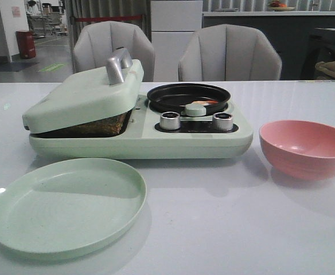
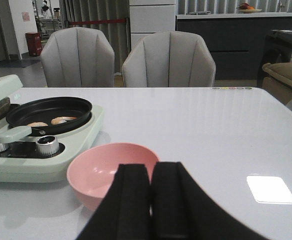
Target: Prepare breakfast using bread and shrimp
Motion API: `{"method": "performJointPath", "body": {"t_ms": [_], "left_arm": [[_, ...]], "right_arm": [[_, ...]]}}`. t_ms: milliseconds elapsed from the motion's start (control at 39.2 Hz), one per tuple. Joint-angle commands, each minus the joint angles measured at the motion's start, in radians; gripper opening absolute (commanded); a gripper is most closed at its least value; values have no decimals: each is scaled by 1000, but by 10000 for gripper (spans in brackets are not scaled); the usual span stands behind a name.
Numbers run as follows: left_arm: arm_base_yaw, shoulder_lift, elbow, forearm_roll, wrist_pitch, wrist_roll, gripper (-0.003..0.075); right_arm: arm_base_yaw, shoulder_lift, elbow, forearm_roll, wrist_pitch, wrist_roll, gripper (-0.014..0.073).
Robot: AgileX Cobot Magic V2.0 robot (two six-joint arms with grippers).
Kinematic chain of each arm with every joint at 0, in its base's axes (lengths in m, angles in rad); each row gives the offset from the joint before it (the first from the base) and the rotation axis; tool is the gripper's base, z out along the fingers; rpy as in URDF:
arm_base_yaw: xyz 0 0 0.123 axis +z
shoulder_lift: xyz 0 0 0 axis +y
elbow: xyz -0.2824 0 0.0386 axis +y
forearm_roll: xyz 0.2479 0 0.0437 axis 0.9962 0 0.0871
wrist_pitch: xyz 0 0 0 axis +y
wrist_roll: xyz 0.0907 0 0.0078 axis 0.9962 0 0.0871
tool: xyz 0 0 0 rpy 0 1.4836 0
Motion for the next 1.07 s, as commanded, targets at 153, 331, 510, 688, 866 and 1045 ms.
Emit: {"method": "performJointPath", "body": {"t_ms": [153, 331, 510, 688, 866, 1045], "left_arm": [[-3, -15, 22, -8, -81, -13, 135], [-3, -15, 22, -8, -81, -13, 134], [-3, -15, 22, -8, -81, -13, 135], [-3, -15, 22, -8, -81, -13, 134], [-3, -15, 22, -8, -81, -13, 134], [-3, -15, 22, -8, -81, -13, 134]], "right_arm": [[-3, -22, -15, 51, -94, -80, 153], [-3, -22, -15, 51, -93, -80, 153], [-3, -22, -15, 51, -93, -80, 153], [-3, -22, -15, 51, -93, -80, 153], [-3, -22, -15, 51, -93, -80, 153], [-3, -22, -15, 51, -93, -80, 153]]}}
